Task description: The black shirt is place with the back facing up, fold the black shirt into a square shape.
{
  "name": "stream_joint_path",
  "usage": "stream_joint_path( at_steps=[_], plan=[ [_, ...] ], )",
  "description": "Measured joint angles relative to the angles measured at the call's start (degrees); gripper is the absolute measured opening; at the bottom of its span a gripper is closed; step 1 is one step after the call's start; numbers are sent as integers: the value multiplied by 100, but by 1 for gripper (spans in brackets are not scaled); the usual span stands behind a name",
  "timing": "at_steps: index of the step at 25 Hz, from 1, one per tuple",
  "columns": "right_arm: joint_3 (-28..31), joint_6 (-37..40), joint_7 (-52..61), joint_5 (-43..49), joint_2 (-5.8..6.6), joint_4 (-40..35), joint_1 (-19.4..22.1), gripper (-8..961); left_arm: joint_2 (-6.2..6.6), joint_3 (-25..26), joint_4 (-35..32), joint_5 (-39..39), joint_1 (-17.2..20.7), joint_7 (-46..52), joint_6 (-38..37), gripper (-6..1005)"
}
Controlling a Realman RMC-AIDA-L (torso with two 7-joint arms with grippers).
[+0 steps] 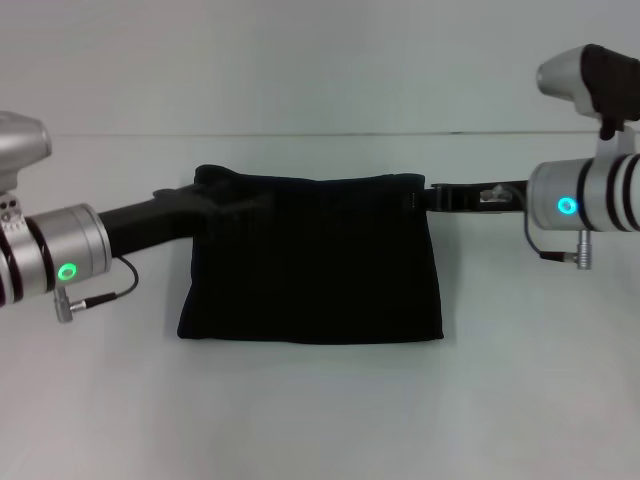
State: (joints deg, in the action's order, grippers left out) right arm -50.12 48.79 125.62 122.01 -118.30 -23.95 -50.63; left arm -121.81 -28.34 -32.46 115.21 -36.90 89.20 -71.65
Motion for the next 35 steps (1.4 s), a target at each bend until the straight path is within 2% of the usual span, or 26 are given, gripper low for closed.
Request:
stream_joint_path(
  at_steps=[6,8,14,19,24,27,35],
  plan=[
    [118,346,-32,-54,66,-520,405,259,10,-11,72,-8,-218,946,1110,826],
    [262,520,-29,-67,113,-690,537,475,46,-15,187,-7,-303,1146,1350,826],
    [651,1010,-70,-139,343,-861,674,718,144,-115,567,44,-523,1736,2173,825],
    [630,1210,-115,-133,449,-873,620,836,167,-504,738,46,-636,2167,2723,825],
    [609,1262,-371,-127,409,-874,587,836,162,-753,1026,50,-800,2261,3129,824],
    [608,1240,-503,-135,347,-864,566,837,157,-787,1167,52,-915,2239,3182,824],
    [593,1186,-688,-142,290,-834,529,834,141,-852,1255,54,-1024,2260,3296,825]
  ],
)
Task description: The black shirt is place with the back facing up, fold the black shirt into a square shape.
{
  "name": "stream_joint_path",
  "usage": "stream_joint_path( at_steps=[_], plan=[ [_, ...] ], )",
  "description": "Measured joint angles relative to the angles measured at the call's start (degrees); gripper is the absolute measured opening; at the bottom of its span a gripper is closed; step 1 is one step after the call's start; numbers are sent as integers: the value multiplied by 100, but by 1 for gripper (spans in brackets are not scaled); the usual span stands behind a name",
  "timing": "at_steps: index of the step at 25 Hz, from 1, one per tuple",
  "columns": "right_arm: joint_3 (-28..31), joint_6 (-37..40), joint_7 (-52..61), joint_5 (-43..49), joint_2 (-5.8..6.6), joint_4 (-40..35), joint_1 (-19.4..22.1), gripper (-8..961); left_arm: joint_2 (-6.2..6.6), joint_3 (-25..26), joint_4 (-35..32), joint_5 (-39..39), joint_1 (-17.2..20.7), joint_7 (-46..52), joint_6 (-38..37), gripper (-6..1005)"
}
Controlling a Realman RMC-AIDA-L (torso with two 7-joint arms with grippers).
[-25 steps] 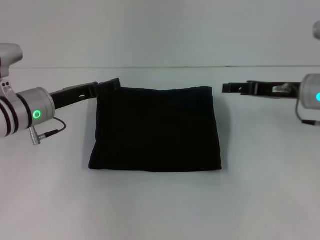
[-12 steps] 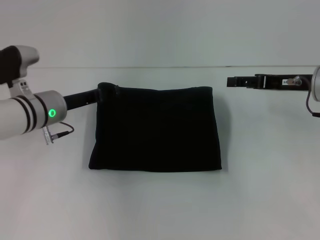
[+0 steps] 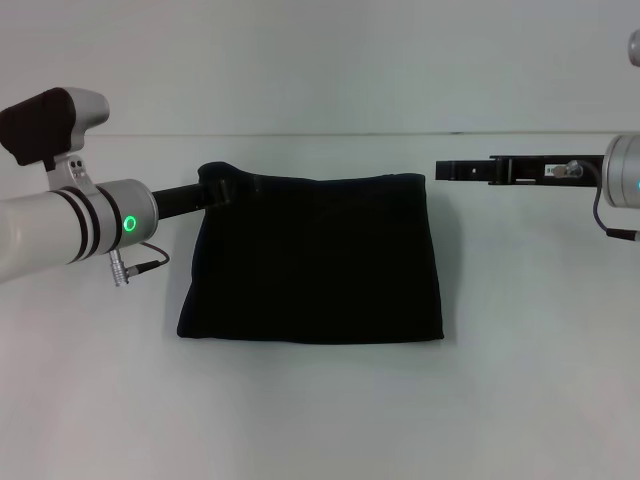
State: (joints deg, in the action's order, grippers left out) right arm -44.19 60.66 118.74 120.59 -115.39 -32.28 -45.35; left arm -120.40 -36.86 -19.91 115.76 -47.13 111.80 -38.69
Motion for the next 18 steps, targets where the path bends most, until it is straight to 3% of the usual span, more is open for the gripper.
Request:
stream_joint_path(
  at_steps=[4,7,12,15,18],
  plan=[
    [-2,-6,-93,0,-29,9,-13,830,-49,-4,-22,-10,12,-260,138,816],
    [-2,-9,-162,-1,-54,20,-23,823,-158,45,-131,-55,65,-624,268,807],
    [16,-15,-392,-3,-147,23,-54,795,-274,52,-305,-102,117,-832,319,641],
    [15,-16,-634,-57,-213,15,-77,779,-276,32,-309,-120,117,-850,325,386],
    [-9,-21,-931,-126,-290,46,-123,776,-271,23,-317,-122,116,-851,290,245]
  ],
)
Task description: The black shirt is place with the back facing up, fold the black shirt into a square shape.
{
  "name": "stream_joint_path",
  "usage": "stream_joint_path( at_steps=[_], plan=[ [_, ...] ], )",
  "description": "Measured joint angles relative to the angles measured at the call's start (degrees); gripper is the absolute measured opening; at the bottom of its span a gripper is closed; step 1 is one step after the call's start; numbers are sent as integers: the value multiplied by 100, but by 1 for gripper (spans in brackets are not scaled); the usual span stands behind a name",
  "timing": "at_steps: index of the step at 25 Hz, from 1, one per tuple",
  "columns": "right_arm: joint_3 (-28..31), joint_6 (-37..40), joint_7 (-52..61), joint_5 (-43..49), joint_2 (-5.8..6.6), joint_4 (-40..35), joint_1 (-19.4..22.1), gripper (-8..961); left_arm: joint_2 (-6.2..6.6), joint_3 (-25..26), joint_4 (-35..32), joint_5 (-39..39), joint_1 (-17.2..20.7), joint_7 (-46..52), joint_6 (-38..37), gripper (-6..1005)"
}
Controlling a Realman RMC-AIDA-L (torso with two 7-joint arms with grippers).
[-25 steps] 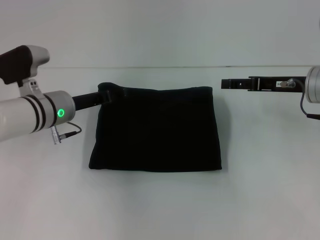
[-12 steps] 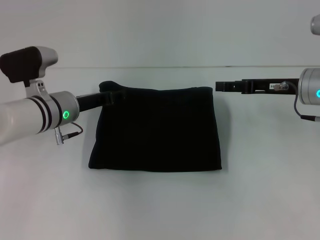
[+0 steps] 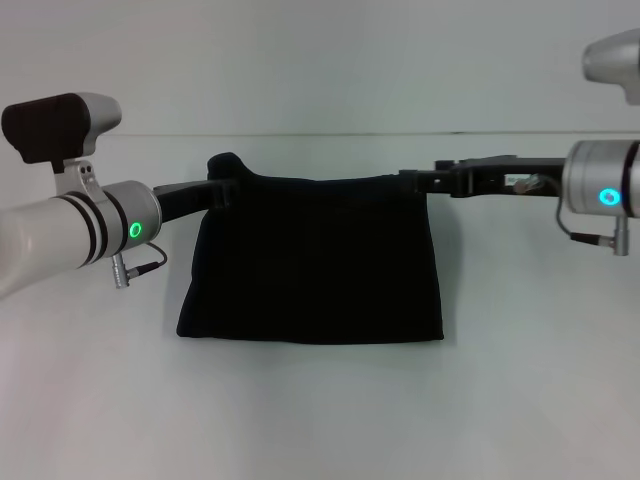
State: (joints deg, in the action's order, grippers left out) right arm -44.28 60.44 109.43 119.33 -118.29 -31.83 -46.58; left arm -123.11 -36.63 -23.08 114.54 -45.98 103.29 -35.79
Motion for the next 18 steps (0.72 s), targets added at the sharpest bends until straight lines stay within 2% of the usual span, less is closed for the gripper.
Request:
stream_joint_path(
  at_steps=[1,7,8,18],
  plan=[
    [-4,-103,-104,1,-62,18,-36,775,2,0,0,0,-2,0,-8,198],
    [-23,-426,-380,-9,-109,308,-163,769,31,19,-9,-2,-24,-2,-169,25],
    [-33,-498,-473,-7,-109,398,-202,731,33,18,-9,-2,-27,-2,-173,0],
    [-575,-1309,-809,-7,-161,971,-511,339,68,30,-28,-6,-12,3,-303,-1]
  ],
)
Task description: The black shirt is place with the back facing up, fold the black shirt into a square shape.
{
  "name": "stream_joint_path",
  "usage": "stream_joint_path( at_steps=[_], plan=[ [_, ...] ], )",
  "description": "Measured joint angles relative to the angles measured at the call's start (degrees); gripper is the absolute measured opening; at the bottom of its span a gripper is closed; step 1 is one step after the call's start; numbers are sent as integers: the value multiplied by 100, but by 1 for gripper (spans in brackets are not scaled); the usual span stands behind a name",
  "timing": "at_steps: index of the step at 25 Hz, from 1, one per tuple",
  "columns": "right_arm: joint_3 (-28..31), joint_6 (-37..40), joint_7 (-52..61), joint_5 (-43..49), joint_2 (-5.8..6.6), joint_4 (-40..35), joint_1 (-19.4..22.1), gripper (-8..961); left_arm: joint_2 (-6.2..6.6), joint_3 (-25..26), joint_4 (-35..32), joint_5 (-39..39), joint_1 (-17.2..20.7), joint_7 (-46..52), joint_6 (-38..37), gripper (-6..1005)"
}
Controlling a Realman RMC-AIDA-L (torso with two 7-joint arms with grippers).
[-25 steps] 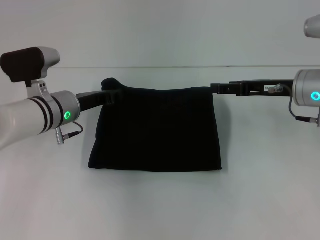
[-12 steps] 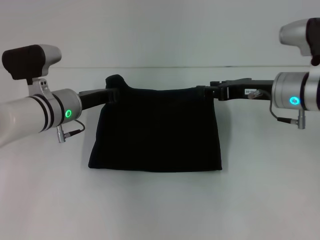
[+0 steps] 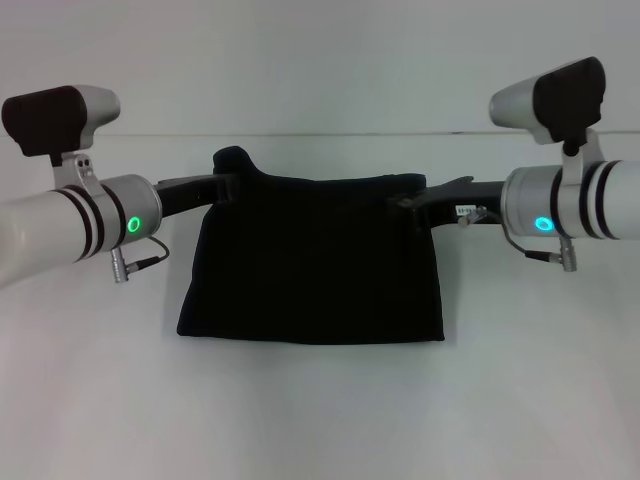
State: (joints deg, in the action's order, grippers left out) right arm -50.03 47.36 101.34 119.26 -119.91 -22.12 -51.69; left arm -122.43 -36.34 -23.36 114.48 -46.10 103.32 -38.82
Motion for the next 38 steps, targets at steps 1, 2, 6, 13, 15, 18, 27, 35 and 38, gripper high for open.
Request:
stream_joint_path(
  at_steps=[1,2,6,13,15,18,27,35,38],
  plan=[
    [-39,-74,0,0,-3,54,-26,217,18,3,-2,-5,1,13,-62,-1],
    [-77,-154,-1,4,-4,140,-55,95,23,4,-3,-9,1,19,-80,-1],
    [-278,-361,14,21,-3,347,-89,34,48,10,-49,-69,7,48,-204,-1],
    [-401,-480,57,23,-3,490,39,3,61,13,-86,-89,13,62,-239,0],
    [-402,-462,57,23,1,471,104,3,68,13,-102,-89,13,70,-240,0],
    [-371,-388,54,2,20,313,224,4,94,13,-139,-89,15,116,-250,0],
    [-333,61,98,-170,48,-381,432,4,127,12,-139,-84,15,135,-278,0],
    [-334,193,141,-174,41,-471,376,3,135,102,-135,-84,14,152,-210,0],
    [-330,253,141,-208,35,-488,376,6,164,214,-104,-82,10,153,-143,0]
  ],
)
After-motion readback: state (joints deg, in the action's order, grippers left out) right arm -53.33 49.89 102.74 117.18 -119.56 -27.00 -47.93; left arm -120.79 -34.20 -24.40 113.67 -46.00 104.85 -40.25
